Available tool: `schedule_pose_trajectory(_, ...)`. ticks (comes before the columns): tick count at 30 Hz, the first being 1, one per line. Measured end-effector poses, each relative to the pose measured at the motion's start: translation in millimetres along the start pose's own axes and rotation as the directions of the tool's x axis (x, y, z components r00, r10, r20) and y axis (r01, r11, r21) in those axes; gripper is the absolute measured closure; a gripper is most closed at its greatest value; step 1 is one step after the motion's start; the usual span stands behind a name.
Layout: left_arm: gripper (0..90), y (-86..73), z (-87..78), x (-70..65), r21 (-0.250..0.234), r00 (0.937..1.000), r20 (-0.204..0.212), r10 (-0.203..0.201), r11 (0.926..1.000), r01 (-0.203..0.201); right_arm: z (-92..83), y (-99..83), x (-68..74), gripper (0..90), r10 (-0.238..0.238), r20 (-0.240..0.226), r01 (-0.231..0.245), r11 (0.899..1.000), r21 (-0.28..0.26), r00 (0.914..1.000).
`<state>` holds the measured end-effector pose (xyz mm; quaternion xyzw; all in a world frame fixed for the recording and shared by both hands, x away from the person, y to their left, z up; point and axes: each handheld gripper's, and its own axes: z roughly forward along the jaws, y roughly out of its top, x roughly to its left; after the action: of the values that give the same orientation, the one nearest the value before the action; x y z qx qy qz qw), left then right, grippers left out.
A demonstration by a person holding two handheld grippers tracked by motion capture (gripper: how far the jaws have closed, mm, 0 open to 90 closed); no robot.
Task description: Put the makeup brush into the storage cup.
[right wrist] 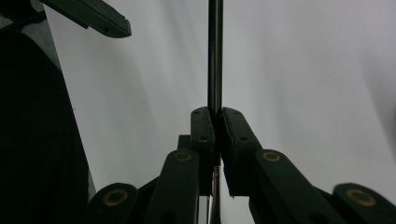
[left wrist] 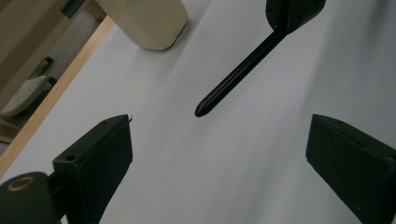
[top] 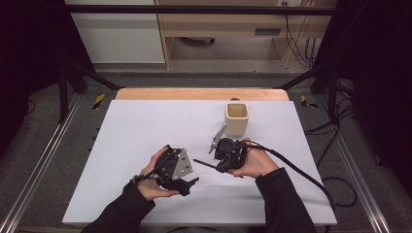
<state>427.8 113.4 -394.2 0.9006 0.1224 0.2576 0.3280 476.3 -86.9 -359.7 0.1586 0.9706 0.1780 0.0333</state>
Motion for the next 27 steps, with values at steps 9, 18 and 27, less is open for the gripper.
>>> schedule_pose_trajectory(9,10.0,6.2,6.7,-7.8,0.005,0.9976,-0.019,0.066,0.9978,-0.066,0.3,0.3,0.3,84.2,0.003,-0.012,-0.003,1.0,-0.002,0.9999)
schedule_pose_trajectory(18,13.4,8.7,10.4,-14.8,0.018,0.9919,-0.033,0.123,0.9923,-0.122,1.4,1.5,1.1,84.2,0.006,-0.025,-0.006,1.0,0.013,0.9997)
schedule_pose_trajectory(27,16.9,13.9,13.4,-19.6,0.008,0.9851,-0.047,0.165,0.9862,-0.165,4.7,3.5,2.1,84.2,0.008,-0.031,-0.007,1.0,0.027,0.9995)
